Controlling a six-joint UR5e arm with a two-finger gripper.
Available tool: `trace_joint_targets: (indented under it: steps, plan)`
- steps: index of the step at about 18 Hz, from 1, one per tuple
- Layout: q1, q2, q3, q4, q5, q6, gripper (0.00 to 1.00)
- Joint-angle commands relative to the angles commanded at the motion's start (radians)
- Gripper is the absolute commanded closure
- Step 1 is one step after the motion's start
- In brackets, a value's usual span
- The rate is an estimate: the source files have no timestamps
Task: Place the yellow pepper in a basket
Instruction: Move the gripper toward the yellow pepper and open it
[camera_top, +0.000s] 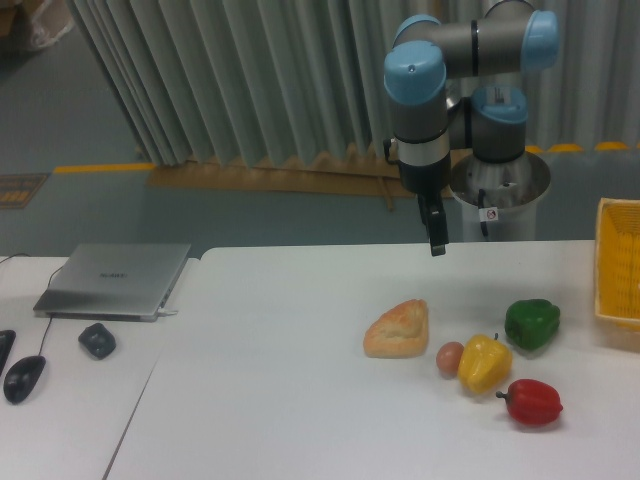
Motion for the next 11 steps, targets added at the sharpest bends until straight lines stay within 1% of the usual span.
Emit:
trace_joint_targets:
  steps: [3,8,11]
  plan:
    - [0.02,0.003,0.0,-0.002,0.0,0.0,0.0]
    - [0.026,0.008,-0.006,0.0,-0.008,0.002,0.0]
    - [0.023,0.006,-0.009,0.023,-0.003,-0.003,0.0]
